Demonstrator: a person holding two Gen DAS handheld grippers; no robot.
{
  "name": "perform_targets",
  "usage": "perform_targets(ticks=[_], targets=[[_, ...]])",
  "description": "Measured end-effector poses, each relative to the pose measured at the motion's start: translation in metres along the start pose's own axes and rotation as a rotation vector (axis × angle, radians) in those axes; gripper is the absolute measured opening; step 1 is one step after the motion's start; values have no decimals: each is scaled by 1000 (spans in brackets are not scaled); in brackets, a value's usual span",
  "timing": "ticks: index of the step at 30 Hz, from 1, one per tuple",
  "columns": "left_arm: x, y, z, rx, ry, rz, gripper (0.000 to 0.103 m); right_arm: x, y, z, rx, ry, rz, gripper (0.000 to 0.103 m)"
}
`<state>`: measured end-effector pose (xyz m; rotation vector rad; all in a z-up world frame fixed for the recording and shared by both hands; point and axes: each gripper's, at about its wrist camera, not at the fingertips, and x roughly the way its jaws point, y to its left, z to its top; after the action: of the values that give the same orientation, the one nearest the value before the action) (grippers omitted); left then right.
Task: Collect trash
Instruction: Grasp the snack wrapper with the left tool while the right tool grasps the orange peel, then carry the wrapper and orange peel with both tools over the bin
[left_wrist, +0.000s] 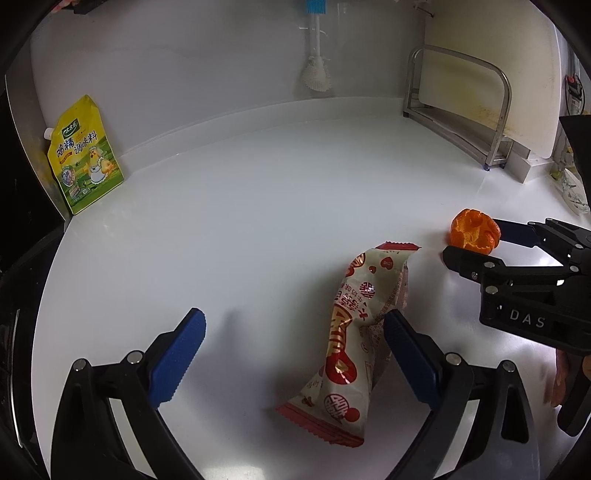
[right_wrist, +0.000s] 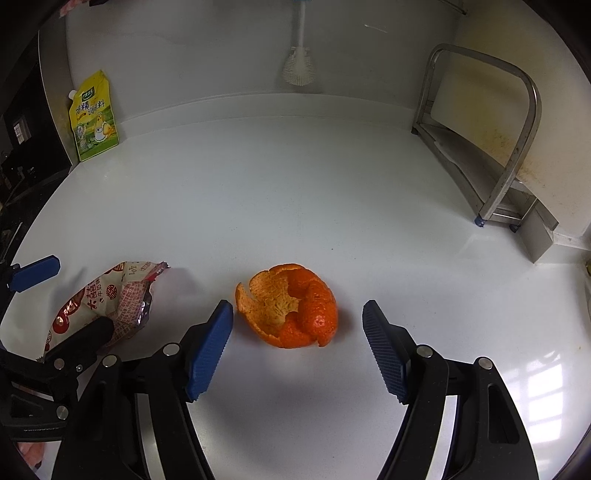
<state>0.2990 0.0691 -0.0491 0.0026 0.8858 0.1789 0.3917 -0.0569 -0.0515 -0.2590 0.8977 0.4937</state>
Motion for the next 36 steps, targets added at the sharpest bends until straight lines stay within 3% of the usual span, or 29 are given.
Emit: perform_targets(ticks=[3, 4, 5, 7, 8, 10, 17, 24, 36], targets=[[4, -3, 2, 14, 8, 2, 76, -1, 3, 1, 4, -7, -7, 42], [6, -4, 2, 16, 19, -2, 66, -3, 1, 1, 12, -11, -4, 39], [8, -3, 2, 14, 25, -16, 63, -4, -2, 1, 26, -13, 8, 35], [7, -3, 3, 10, 15, -26, 44, -7, -7, -1, 53, -16, 27, 31], [8, -4, 3, 11, 17, -38, 40, -8, -8, -3, 65, -17, 31, 30], [6, -6, 2, 22, 11, -43, 23, -11, -8, -7, 73, -20, 27, 29], [-4, -1, -6, 25, 9, -53, 21, -27, -5, -29, 125, -31, 21, 28], [-36, 7, -28, 50, -46, -14, 21, -55, 8, -60, 170, -35, -12, 28], [-107, 19, -79, 64, -68, -91, 21, -132, 48, -131, 346, -71, 9, 28]])
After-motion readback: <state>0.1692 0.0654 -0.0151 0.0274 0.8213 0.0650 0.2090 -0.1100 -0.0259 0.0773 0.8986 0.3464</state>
